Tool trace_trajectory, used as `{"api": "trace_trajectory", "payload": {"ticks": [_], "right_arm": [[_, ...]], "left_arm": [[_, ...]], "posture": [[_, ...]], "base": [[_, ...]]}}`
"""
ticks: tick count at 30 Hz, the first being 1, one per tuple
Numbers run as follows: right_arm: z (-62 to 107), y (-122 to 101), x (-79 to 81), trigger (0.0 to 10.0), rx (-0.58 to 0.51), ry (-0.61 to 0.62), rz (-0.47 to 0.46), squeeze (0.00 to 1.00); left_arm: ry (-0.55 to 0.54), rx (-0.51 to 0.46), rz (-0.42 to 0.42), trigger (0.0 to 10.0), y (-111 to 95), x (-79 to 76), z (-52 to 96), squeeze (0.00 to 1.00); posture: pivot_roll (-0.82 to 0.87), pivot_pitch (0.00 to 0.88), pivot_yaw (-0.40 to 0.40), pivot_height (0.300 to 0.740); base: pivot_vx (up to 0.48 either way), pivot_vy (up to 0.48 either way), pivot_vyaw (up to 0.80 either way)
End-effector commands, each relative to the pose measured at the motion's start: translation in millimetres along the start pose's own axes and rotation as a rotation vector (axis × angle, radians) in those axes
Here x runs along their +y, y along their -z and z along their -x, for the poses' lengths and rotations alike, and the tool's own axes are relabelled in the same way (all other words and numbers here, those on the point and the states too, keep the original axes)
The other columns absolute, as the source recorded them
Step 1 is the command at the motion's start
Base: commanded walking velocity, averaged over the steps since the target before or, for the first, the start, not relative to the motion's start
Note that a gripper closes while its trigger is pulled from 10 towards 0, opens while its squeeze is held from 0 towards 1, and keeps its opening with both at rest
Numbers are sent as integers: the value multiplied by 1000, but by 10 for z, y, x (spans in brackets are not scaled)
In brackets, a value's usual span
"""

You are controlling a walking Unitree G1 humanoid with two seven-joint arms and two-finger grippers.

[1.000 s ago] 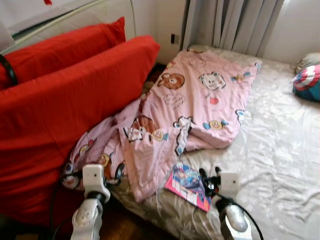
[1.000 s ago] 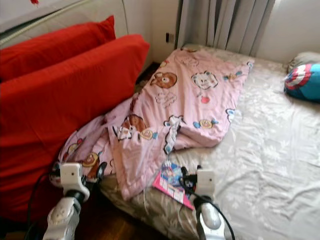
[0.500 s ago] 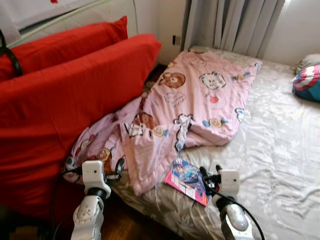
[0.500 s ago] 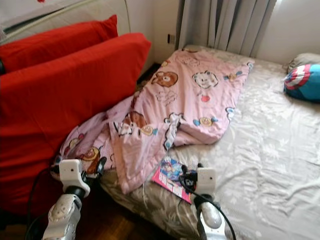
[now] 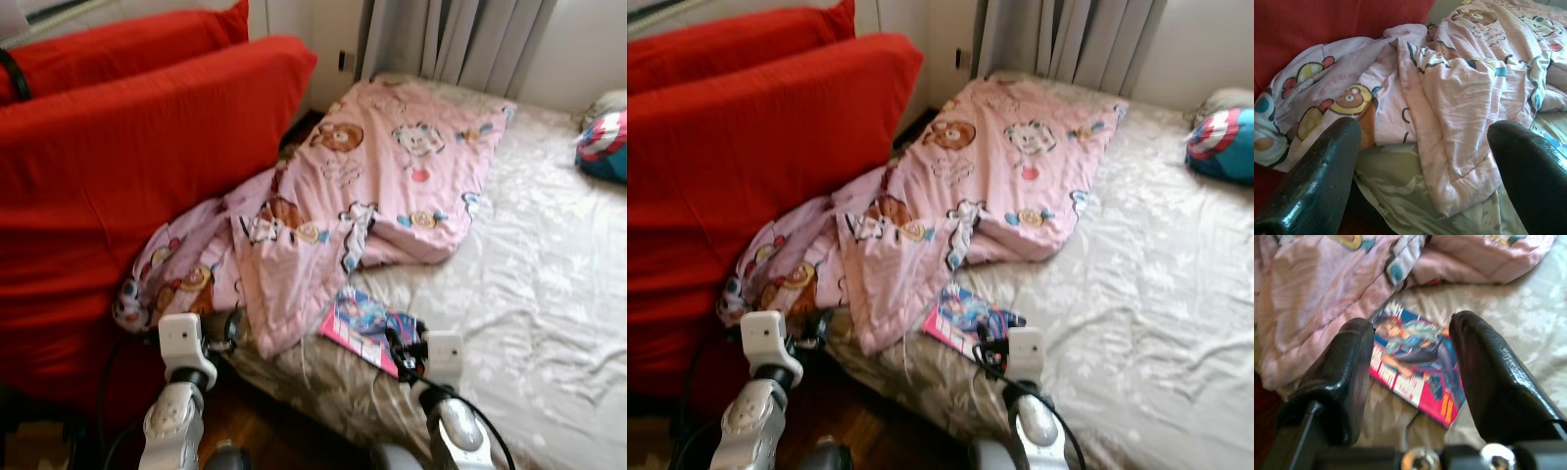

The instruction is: Clean up the room

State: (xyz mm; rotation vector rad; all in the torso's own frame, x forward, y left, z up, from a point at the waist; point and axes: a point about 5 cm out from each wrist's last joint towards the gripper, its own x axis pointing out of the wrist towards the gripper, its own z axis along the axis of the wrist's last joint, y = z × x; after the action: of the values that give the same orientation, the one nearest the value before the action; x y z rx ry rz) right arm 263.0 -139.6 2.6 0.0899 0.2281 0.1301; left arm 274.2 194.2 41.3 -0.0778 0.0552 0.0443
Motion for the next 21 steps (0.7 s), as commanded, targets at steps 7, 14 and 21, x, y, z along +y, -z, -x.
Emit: {"api": "trace_trajectory", "payload": {"ticks": [7, 14, 21], "right_arm": [[-4, 23, 20, 10000, 16, -29, -6, 0], [-10, 33, 33, 10000, 23, -39, -18, 0], [1, 68, 70, 10000, 32, -71, 2, 0]], "left_arm": [[6, 22, 6, 10000, 22, -20, 11, 0], [13, 26, 8, 10000, 12, -29, 4, 0], [17, 37, 7, 10000, 30, -29, 10, 0]], "posture": [[-80, 135, -33, 645], [-77, 134, -32, 645], [-76, 134, -31, 645]], "base": [[0, 0, 0], [0, 0, 0], [0, 0, 60]]}}
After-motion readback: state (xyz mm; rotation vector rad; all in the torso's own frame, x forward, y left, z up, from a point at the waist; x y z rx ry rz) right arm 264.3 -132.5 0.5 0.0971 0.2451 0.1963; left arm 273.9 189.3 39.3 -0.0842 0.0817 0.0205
